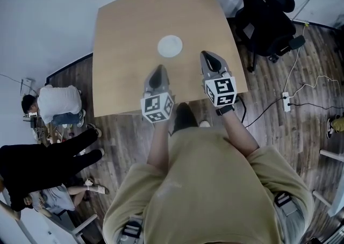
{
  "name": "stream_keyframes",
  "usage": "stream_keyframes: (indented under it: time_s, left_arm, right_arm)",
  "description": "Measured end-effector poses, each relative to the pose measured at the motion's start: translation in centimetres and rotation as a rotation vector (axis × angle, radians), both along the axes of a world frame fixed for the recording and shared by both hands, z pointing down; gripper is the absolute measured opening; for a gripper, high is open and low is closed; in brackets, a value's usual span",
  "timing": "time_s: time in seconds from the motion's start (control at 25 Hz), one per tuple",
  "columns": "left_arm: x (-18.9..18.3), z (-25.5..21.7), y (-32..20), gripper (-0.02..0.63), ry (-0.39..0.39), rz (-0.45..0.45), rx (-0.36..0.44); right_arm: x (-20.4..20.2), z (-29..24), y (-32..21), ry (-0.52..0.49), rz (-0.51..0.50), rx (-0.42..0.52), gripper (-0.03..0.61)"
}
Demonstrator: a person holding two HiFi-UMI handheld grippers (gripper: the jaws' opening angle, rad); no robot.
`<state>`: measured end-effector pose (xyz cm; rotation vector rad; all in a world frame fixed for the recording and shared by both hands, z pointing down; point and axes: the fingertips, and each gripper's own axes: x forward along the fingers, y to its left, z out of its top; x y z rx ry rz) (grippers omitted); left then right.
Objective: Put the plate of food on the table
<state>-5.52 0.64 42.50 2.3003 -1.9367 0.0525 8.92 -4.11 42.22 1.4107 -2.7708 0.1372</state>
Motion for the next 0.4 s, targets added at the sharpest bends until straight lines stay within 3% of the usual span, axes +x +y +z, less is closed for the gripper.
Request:
stream_keyframes:
  time_s: [0.4]
  left_arm:
    - [3.0,0.7,1.5,0.002,-0.019,0.027,-0.028]
  right_arm:
    - [2.6,-0.2,1.7,0.011,0.017,0.006,0.005]
